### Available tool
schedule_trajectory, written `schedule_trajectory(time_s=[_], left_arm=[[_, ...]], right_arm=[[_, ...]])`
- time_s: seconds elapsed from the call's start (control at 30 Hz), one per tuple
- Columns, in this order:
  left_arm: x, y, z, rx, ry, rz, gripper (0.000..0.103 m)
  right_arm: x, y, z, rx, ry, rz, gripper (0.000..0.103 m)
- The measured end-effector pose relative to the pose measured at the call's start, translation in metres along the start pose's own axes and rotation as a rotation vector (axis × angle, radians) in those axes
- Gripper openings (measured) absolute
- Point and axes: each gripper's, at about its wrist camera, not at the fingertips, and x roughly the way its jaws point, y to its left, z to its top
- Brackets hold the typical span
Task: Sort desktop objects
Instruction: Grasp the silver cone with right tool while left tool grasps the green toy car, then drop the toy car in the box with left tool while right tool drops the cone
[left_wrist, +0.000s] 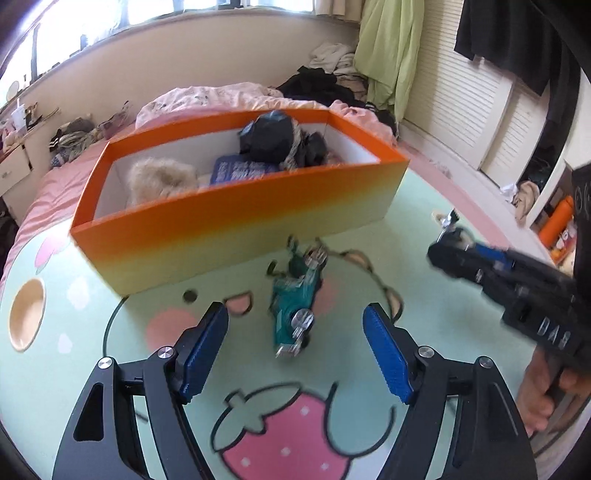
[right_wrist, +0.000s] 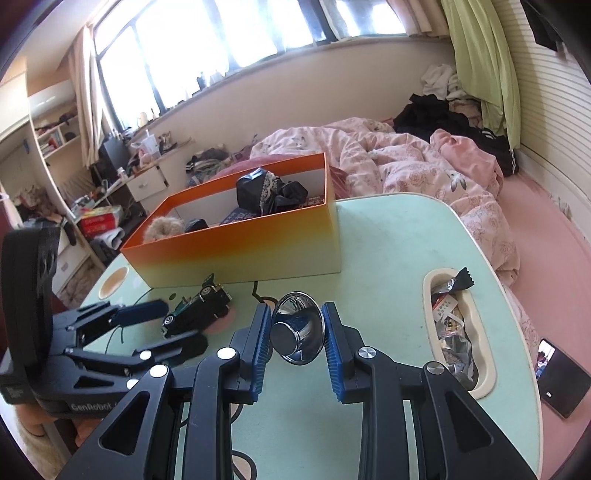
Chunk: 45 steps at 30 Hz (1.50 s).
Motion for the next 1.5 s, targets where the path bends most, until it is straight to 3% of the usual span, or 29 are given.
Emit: schedule_trajectory(time_s=[0.07,0.1,0.13,0.17,0.3,0.37,0.57,0.83,0.87,0.9,0.97,1.0,1.03,1.1,1.17,1.3,1.4,1.5], left_arm=[[0.0,-0.005,0.008,0.022,-0.039,0.013,0.075],[0.002,-0.007,0.01,0.034,-0.045,0.028,0.069],[0.005,-0.009,0.011,0.047,-0.034,0.05,0.056],[0.01,-0.009,0.011,0.055,-0.004,0.06,0.026],[0.003,-0.001,0.005,0.031,0.004,-0.031,0.025],[-0.01,0.007,0.002,0.015,-0.044,-0.058,0.025],[-0.055,0.034,0.006,-0.042,-0.21,-0.112,0.025],[-0.068,0.058,0.065,-0.134,-0.364,-0.081,0.025],[-0.06,0.064,0.071,-0.161,-0.376,-0.078,0.027],[-0.052,0.068,0.073,-0.179,-0.375,-0.08,0.038],[-0.037,0.079,0.072,-0.234,-0.35,-0.096,0.055],[-0.034,0.082,0.068,-0.258,-0.353,-0.119,0.055],[-0.034,0.088,0.059,-0.28,-0.377,-0.163,0.056],[-0.034,0.091,0.046,-0.285,-0.413,-0.189,0.067],[-0.035,0.095,0.035,-0.298,-0.418,-0.157,0.073],[-0.033,0.097,0.02,-0.326,-0.393,-0.189,0.073],[-0.038,0.095,0.011,-0.305,-0.421,-0.15,0.073],[-0.038,0.09,0.009,-0.27,-0.422,-0.115,0.073]], right_arm=[[0.0,0.0,0.0,0.001,-0.002,0.001,0.027],[0.0,0.0,0.0,0.0,-0.002,0.001,0.027],[-0.001,0.0,0.0,0.001,-0.002,0.001,0.027],[-0.001,0.0,0.0,0.001,-0.003,0.001,0.027],[-0.001,0.0,0.0,0.001,-0.007,0.003,0.027],[-0.002,0.0,0.0,0.002,-0.013,0.004,0.027],[-0.016,0.0,0.01,0.029,-0.089,0.103,0.027],[-0.003,0.035,0.076,-0.018,-0.145,0.17,0.027],[0.004,0.04,0.086,-0.025,-0.147,0.165,0.027],[0.009,0.042,0.092,-0.026,-0.149,0.156,0.027],[0.027,0.042,0.102,-0.018,-0.143,0.148,0.044],[0.039,0.039,0.103,-0.007,-0.114,0.152,0.071],[0.047,0.033,0.103,0.015,-0.101,0.15,0.075],[0.056,0.022,0.095,0.063,-0.103,0.149,0.075],[0.054,0.015,0.088,0.073,-0.113,0.174,0.075],[0.042,0.005,0.08,0.096,-0.177,0.179,0.075],[0.044,0.002,0.079,0.12,-0.163,0.202,0.075],[0.043,0.009,0.076,0.082,-0.167,0.162,0.076]])
